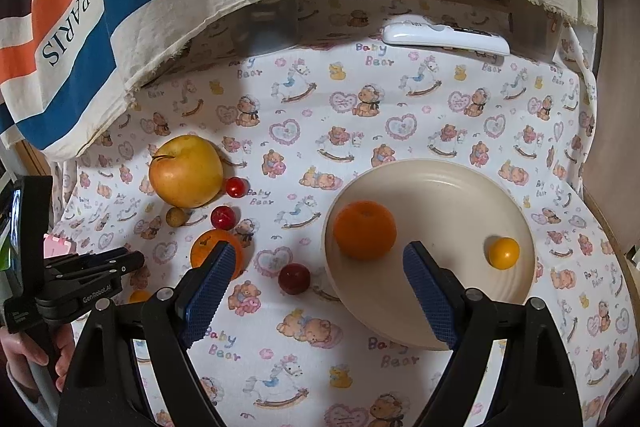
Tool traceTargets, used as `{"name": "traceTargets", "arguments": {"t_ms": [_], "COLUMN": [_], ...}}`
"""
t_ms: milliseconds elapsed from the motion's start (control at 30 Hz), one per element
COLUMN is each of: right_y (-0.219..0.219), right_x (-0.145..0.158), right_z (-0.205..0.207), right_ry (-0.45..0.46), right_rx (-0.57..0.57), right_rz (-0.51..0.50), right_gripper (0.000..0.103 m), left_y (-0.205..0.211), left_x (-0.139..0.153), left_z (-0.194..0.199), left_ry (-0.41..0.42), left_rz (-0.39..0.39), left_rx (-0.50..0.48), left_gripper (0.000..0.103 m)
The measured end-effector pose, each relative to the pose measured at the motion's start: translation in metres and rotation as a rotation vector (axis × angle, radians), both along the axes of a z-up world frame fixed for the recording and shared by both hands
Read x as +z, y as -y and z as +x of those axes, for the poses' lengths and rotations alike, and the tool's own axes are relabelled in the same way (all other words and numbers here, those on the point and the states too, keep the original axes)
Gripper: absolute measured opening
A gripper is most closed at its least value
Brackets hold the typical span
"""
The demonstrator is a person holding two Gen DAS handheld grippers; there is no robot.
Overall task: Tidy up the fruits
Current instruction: 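Lower the left tool onto the small brown round fruit and close it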
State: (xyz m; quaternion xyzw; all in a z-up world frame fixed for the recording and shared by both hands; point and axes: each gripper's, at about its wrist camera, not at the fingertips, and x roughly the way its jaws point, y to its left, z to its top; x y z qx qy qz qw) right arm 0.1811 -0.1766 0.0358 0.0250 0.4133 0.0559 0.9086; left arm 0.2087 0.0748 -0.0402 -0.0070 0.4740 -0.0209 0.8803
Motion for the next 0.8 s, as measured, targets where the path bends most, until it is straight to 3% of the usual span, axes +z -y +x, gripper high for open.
{"name": "traceTargets", "arguments": {"t_ms": [233,433,667,800], "right_y": [0.000,0.000,0.000,-0.004], "right_x": [-0.002,-0.005,-0.007,-0.015], "right_z": [0.000,0.001,0.001,0.005], "right_ry": [-0.006,-0.013,-0.015,-0.052], "right_rx": [-0.001,-0.003,0.002,0.016], "right_rz": [-0.003,-0.008,-0.003,0.013], "right_gripper": [0.087,0.087,0.087,0.087], "left_y": [0.008,0.004,-0.001,-0.002], "left_x": [-0.006,-0.002,0.022,0.034], "left_z": [0.002,0.000,-0.013,-0.022], "left_ry": [-0.041,-0.045,0.077,0.174], "left_rz": [0.044,0.021,-0.020,0.015], "left_rx": [-0.008,-0.003,0.004,-0.002], "left_gripper": [0.022,0.022,0.022,0.022]}}
